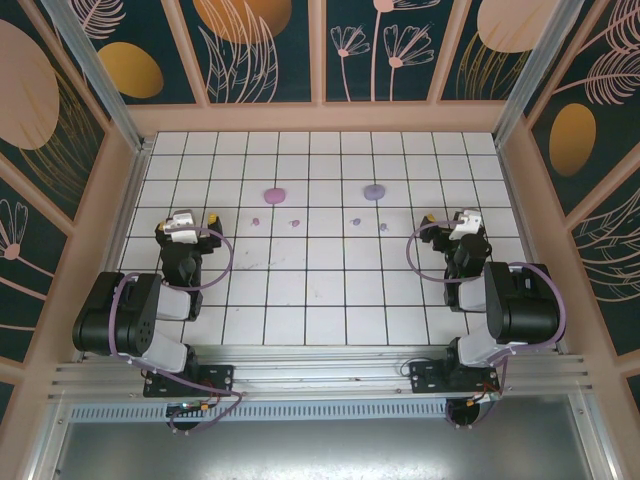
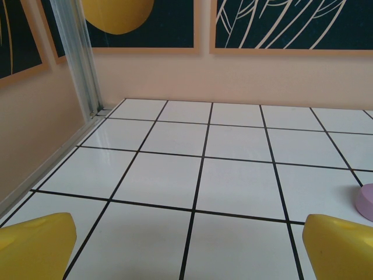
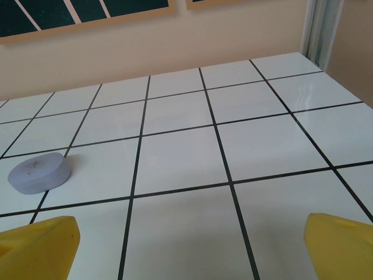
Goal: Insert the wireless bluetooth earbuds into the charging case
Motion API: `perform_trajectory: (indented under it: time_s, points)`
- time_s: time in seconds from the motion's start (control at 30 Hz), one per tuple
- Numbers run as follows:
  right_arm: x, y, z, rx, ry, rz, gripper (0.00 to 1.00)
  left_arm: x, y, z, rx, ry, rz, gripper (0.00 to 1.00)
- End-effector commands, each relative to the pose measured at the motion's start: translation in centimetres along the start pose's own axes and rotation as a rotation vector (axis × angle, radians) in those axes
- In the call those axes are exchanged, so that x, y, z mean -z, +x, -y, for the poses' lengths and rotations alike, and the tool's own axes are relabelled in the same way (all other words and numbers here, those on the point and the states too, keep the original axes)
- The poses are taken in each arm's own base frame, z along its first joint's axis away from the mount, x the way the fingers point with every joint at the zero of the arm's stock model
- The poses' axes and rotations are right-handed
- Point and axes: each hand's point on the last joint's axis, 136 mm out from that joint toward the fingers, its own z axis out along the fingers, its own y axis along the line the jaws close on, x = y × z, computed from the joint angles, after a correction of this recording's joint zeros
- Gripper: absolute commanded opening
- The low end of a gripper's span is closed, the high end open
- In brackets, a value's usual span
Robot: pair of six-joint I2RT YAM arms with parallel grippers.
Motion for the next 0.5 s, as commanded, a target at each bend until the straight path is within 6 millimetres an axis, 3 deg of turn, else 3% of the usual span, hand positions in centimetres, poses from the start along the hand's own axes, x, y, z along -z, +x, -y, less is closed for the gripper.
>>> perform_trajectory:
  time_s: [0.0,0.2,0.33,0.47]
  points:
    - [-0.2,-1.1,-0.5,0.018,-0.023,0.042,0.99,-0.4,-0.5,0.1,0.019,0.008,0.012,0.99]
    - [-0.2,-1.1,-0.5,0.018,-0.024,0.042,0.99,-0.5,-0.5,-0.2,0.027,-0.001,0.009,0.99]
    - [-0.5,-1.8,-1.8,0.046,-0.093,0.022,0.99,-0.6,-1.4,-0.6,0.031,-0.027,0.003,0.99]
    - [-1.6,-2.5,-3.7,0.096,-0.186,-0.081,0.97,-2.0,-2.2,-0.4,0.021,-0.035,-0.101,0.99]
